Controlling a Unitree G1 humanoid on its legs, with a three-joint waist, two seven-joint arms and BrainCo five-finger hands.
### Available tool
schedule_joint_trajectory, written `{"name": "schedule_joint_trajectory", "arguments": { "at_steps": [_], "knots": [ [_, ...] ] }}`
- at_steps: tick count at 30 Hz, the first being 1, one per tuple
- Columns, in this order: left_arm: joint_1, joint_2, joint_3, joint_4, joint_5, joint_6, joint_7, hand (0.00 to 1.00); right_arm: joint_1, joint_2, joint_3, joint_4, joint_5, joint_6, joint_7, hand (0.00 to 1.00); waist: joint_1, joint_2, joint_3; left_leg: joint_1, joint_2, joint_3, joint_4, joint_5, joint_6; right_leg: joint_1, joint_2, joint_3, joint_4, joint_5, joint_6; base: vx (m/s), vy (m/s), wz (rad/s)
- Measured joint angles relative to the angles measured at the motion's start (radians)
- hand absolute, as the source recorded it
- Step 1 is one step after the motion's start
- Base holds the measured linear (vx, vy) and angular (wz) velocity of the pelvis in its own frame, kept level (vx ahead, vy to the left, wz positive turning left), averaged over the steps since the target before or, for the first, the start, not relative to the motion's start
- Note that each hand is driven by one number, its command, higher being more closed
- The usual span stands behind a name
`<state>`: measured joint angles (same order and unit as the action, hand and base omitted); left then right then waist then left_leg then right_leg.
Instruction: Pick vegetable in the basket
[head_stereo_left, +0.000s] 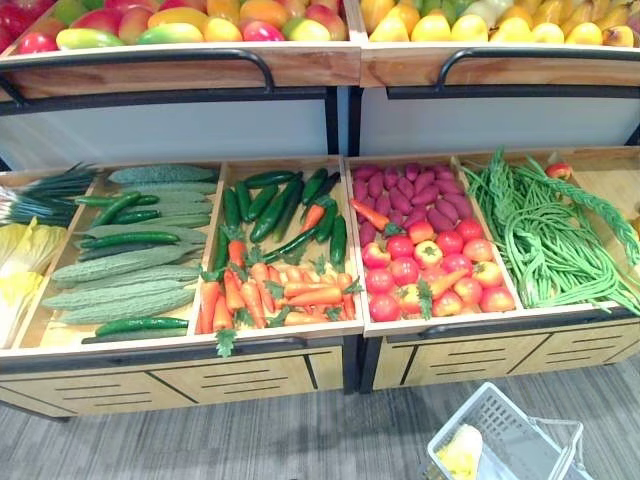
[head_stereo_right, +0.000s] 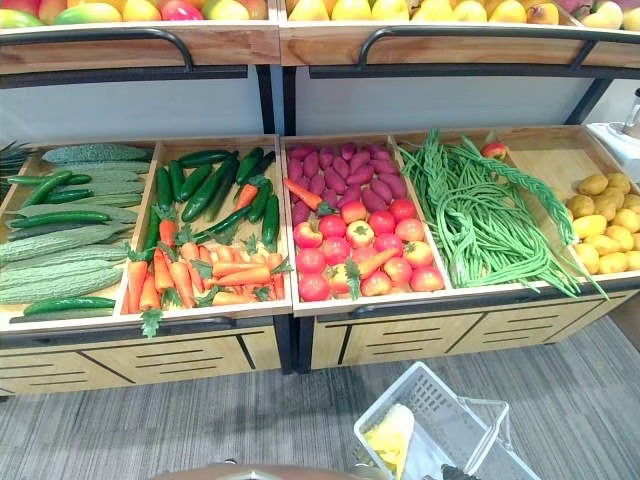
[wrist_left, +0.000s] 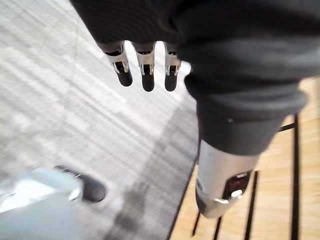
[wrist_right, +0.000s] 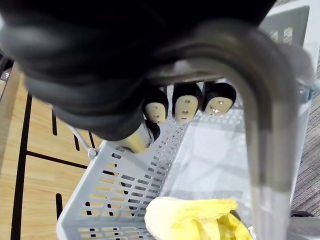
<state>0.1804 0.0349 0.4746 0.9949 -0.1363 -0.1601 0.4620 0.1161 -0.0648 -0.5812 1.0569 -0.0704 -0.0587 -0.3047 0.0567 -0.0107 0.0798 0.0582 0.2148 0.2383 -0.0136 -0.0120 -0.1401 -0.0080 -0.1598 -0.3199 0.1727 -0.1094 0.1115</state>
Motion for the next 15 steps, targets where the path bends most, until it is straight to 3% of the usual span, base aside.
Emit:
{"name": "schedule_joint_trajectory", "arguments": {
  "at_steps": [3, 5, 7, 11, 15],
  "knots": [
    [-0.038, 0.044, -0.013, -0.163, 0.041, -0.071, 0.151, 0.0, 0.02, -0.002, 0.002, -0.003, 0.0, -0.001, 0.01, 1.0, -0.001, -0.003, -0.004, 0.0, -0.02, 0.001, -0.027, 0.012, 0.004, 0.003, -0.007, 0.001, -0.026, 0.019, 0.004, -0.02, 0.05, 0.03],
    [-0.04, 0.066, -0.051, -0.328, 0.166, -0.125, 0.271, 0.0, 0.038, -0.001, 0.008, -0.02, 0.001, -0.001, 0.007, 1.0, -0.007, 0.0, -0.005, 0.004, -0.036, 0.0, -0.043, 0.02, 0.005, 0.004, -0.014, -0.001, -0.032, 0.028, 0.007, 0.02, 0.042, 0.05],
    [-0.034, 0.083, -0.088, -0.45, 0.263, -0.148, 0.33, 0.0, 0.05, -0.005, 0.027, -0.029, 0.001, -0.002, -0.001, 1.0, -0.011, 0.006, -0.006, 0.013, -0.047, -0.001, -0.057, 0.034, 0.009, 0.008, -0.02, -0.001, -0.035, 0.037, 0.016, 0.08, 0.041, 0.05],
    [-0.041, 0.152, -0.145, -0.622, 0.437, -0.183, 0.358, 0.0, 0.054, -0.009, 0.079, -0.035, 0.001, -0.011, -0.013, 1.0, -0.018, 0.01, -0.011, 0.021, -0.054, 0.0, -0.074, 0.037, 0.01, 0.014, -0.021, 0.0, -0.05, 0.04, 0.02, 0.09, 0.026, 0.0],
    [-0.055, 0.298, -0.222, -0.704, 0.59, -0.227, 0.333, 0.0, 0.05, -0.029, 0.113, -0.042, -0.01, -0.021, -0.007, 1.0, -0.024, 0.012, -0.012, 0.033, -0.054, 0.02, -0.081, 0.034, 0.009, 0.014, -0.014, 0.019, -0.064, 0.044, 0.018, 0.1, 0.007, -0.13]
  ]
}}
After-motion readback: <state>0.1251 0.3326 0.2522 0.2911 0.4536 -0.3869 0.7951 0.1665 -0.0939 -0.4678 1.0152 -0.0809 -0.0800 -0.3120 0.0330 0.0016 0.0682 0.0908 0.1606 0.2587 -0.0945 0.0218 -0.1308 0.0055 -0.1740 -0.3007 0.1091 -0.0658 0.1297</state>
